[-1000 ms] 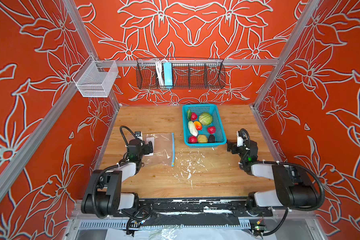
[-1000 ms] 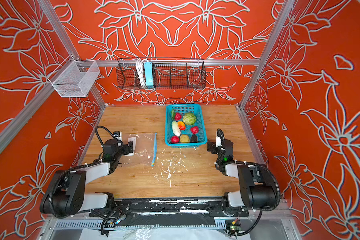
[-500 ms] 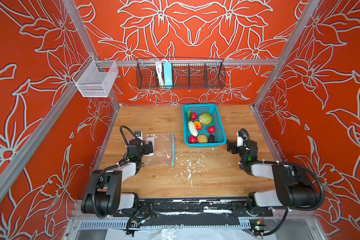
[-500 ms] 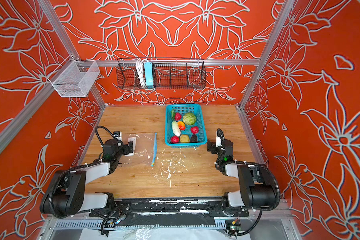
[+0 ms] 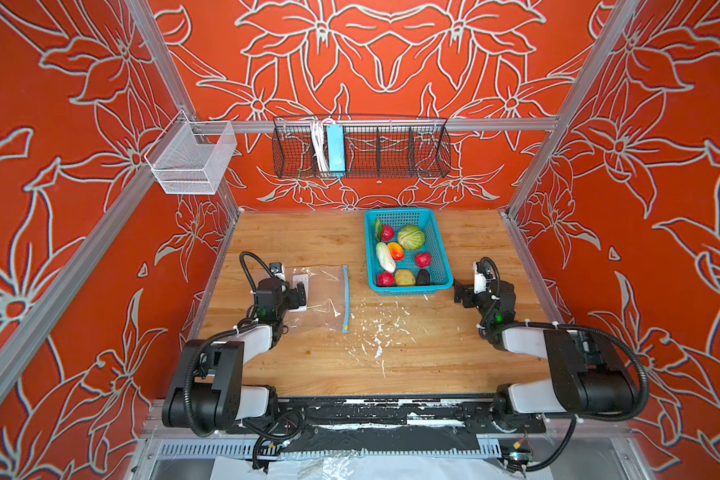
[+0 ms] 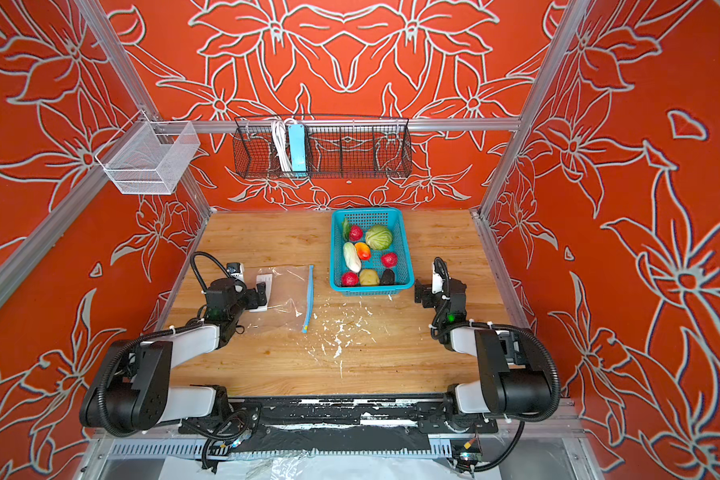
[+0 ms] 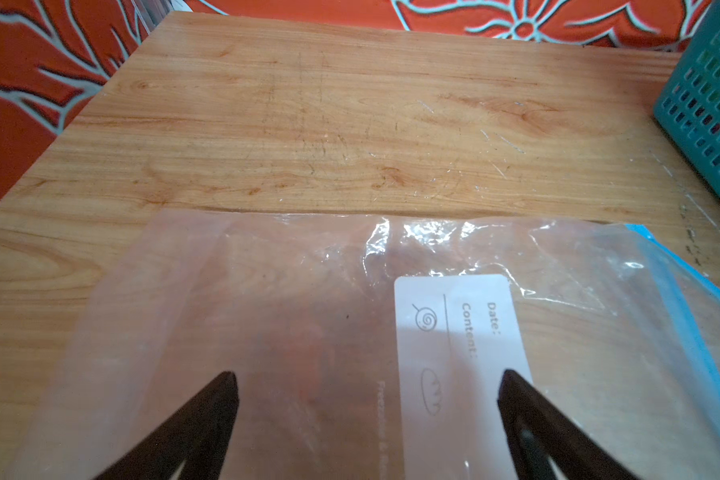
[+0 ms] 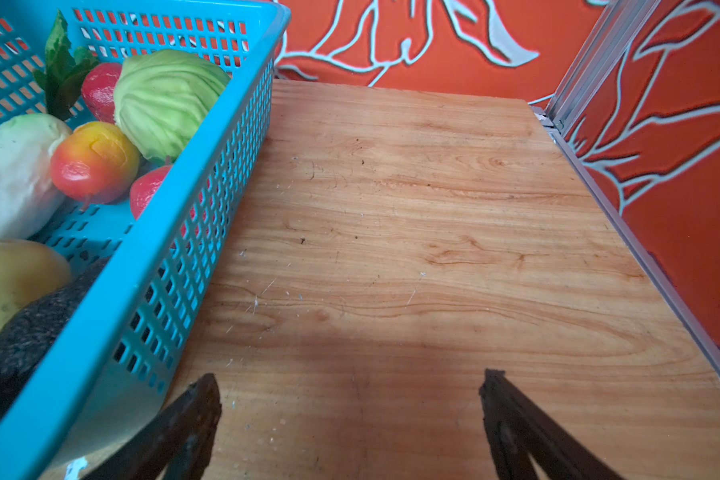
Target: Place the food in the zip-top bag and seal the zipper
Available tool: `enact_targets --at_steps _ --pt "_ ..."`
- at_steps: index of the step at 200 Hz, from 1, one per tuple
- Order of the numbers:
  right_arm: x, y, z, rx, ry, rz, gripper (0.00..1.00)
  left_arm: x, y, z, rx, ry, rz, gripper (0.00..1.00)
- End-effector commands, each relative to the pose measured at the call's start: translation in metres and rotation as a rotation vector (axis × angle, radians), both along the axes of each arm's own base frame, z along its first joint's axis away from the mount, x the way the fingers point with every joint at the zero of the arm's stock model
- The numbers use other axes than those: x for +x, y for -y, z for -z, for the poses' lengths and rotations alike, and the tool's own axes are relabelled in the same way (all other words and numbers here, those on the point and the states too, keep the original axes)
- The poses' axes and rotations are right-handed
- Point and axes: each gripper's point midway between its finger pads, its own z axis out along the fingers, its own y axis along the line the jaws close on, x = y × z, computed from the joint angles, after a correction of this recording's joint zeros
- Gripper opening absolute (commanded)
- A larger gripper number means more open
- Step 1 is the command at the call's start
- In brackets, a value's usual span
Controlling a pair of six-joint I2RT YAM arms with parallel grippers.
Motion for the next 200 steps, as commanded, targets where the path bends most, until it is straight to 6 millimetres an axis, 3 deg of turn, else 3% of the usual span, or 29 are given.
enact_targets --at_steps 1,38,49,62,134,152,200 --pt "0.004 0.003 -0.004 0.008 0.006 0.016 0.98 0.005 0.0 -0.006 -0.007 0.016 0.004 0.97" --pt "0.004 0.003 -0.004 0.009 0.006 0.016 0.98 0.005 0.0 -0.006 -0.007 0.016 0.004 0.97" --pt "0.003 0.021 -0.003 0.007 0.006 0.122 0.98 0.005 0.0 -0.006 -0.007 0.017 0.004 0.97" --pt "0.001 0.025 -0.005 0.006 0.016 0.145 0.98 0.005 0.0 -0.006 -0.007 0.015 0.004 0.97" --pt "0.001 0.023 -0.006 0.001 0.023 0.141 0.98 0.005 -0.001 -0.006 -0.008 0.018 -0.001 0.97" --pt "0.0 0.026 -0.017 0.0 0.022 0.161 0.98 0.004 -0.011 -0.011 -0.005 0.03 -0.066 0.97" --pt "-0.001 0.037 -0.059 0.011 0.017 0.238 0.98 -0.013 -0.056 -0.048 0.013 0.001 -0.376 0.97"
